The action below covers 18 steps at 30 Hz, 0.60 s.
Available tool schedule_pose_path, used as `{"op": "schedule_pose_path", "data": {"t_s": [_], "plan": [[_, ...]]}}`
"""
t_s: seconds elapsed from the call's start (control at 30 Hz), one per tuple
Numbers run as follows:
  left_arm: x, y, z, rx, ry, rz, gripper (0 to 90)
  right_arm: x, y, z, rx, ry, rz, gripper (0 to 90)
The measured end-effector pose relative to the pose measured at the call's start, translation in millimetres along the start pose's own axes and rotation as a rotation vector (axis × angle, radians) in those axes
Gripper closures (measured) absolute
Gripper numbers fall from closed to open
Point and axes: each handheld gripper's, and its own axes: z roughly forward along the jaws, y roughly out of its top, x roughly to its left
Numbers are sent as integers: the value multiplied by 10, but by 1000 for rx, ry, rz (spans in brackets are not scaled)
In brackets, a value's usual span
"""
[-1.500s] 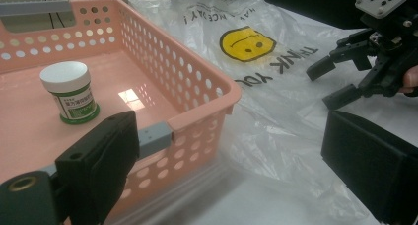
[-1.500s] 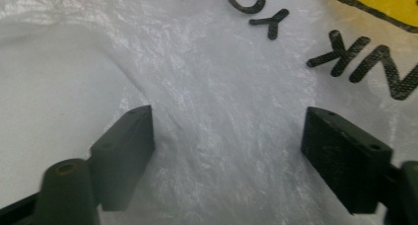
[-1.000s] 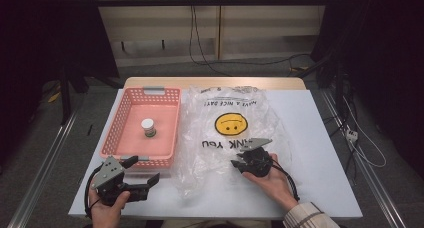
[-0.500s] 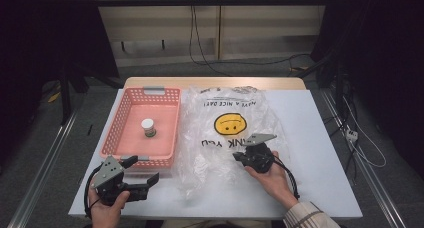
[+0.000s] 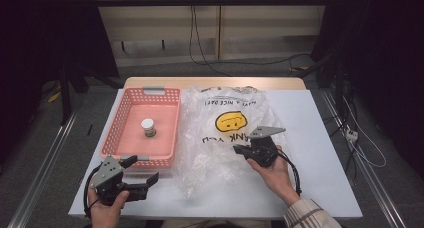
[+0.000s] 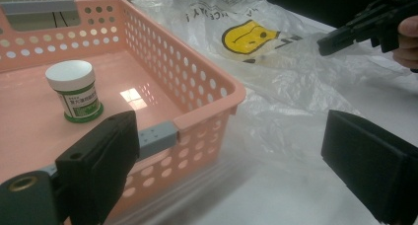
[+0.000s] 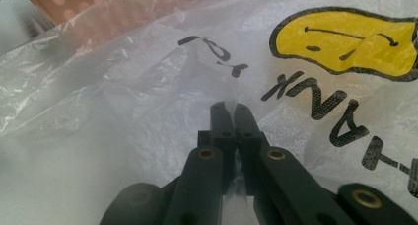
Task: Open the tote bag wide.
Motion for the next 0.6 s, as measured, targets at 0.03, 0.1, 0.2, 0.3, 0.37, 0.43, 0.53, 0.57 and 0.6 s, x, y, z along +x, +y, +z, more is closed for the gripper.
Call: {"op": "schedule_pose_path", "data": {"t_s": [0.03,0.1,0.2,0.3,0.37,0.43,0.53,0.57,0.6], "plan": [[3,1,-2,-2,1,2,74,-1,17,-15,-6,5,2,900],[3,0,-5,-2,5,-3,71,0,34,-27,-10,5,-1,900],[5,-6,1,-2,6,-7,68,-13,87,-50,-31,-1,-11,900],[9,-7,2,-1,5,-7,68,-34,109,-58,-38,4,-10,900],[11,-10,-1,-1,5,-12,68,-40,121,-70,-46,1,-5,900],[17,-12,-3,0,5,-12,68,-47,138,-89,-56,-4,-5,900],[33,-14,-4,-3,3,-17,68,-49,180,-123,-79,-2,0,900],[33,-14,-4,-3,3,-17,68,-49,197,-130,-87,-4,-2,900],[35,-16,-2,-2,2,-18,68,-48,216,-137,-88,-5,-4,900]]}}
